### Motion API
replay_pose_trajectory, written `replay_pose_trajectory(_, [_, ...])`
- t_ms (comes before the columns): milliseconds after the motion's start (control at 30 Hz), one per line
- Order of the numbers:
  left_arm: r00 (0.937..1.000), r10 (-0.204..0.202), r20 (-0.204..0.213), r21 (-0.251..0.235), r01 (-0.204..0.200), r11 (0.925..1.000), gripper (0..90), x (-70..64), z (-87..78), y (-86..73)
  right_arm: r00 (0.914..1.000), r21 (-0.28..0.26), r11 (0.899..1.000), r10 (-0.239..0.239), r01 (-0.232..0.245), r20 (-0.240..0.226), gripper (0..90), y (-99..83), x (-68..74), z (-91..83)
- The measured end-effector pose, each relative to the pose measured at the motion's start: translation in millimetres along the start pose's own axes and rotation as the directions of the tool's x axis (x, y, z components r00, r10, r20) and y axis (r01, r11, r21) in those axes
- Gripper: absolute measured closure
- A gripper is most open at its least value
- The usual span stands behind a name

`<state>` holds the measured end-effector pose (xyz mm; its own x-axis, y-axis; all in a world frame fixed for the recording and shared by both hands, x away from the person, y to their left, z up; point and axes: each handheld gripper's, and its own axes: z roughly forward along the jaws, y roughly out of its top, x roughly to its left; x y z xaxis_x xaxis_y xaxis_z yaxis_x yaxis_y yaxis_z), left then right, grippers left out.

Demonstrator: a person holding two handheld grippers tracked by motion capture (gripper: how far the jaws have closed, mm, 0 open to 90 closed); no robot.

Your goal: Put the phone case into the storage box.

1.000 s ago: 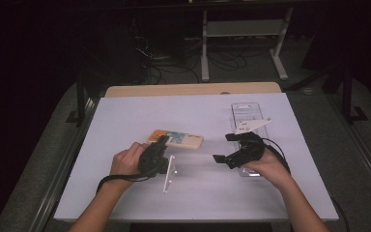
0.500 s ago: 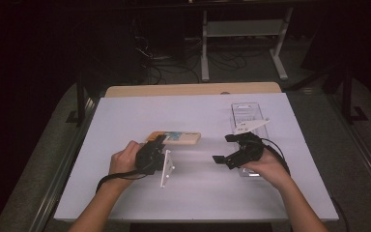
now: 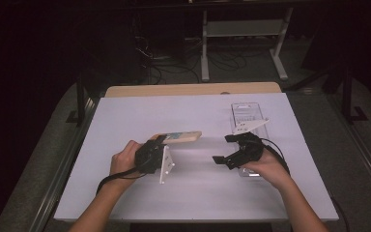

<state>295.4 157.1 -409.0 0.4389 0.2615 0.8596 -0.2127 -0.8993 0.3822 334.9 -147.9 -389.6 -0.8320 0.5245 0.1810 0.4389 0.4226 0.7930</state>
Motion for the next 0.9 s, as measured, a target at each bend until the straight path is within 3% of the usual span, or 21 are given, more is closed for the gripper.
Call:
replay_pose_trajectory(167, [0.9994, -0.025, 0.023, 0.007, 0.025, 0.9997, 79.3, 0.9, 1.1, -0.3, 1.0000, -0.001, 1.000, 0.000, 0.000, -0.002, 4.1, -0.1, -0.2, 0.1])
replay_pose_trajectory(300, [0.9957, -0.076, 0.052, 0.012, 0.075, 0.9971, 79.3, 4.4, 1.1, -2.4, 1.0000, 0.001, 1.000, 0.000, 0.000, -0.001, 4.2, 0.0, -0.3, 0.1])
replay_pose_trajectory(333, [0.9932, -0.101, 0.057, 0.007, 0.101, 0.9948, 79.3, 4.6, 1.8, -2.9, 1.0000, 0.000, 1.000, 0.000, 0.000, -0.001, 4.2, 0.0, -0.2, 0.1])
replay_pose_trajectory(533, [0.9820, -0.166, 0.091, 0.017, 0.165, 0.9861, 79.3, 11.9, 1.6, -5.2, 1.0000, 0.003, 1.000, 0.001, -0.001, -0.002, 4.3, 0.0, -0.3, 0.2])
replay_pose_trajectory(667, [0.9697, -0.213, 0.119, 0.018, 0.213, 0.9770, 79.3, 15.1, 2.1, -6.3, 1.0000, 0.006, 1.000, -0.002, 0.002, -0.002, 4.4, 0.0, -0.4, 0.3])
replay_pose_trajectory(867, [0.9374, -0.308, 0.162, 0.015, 0.310, 0.9507, 79.3, 18.5, 2.7, -7.5, 1.0000, 0.007, 1.000, -0.001, 0.001, -0.002, 4.5, 0.0, -0.4, 0.3])
replay_pose_trajectory(900, [0.9370, -0.308, 0.165, 0.016, 0.310, 0.9507, 79.3, 19.2, 2.7, -7.8, 1.0000, 0.007, 1.000, -0.001, 0.001, -0.002, 4.6, 0.0, -0.3, 0.3])
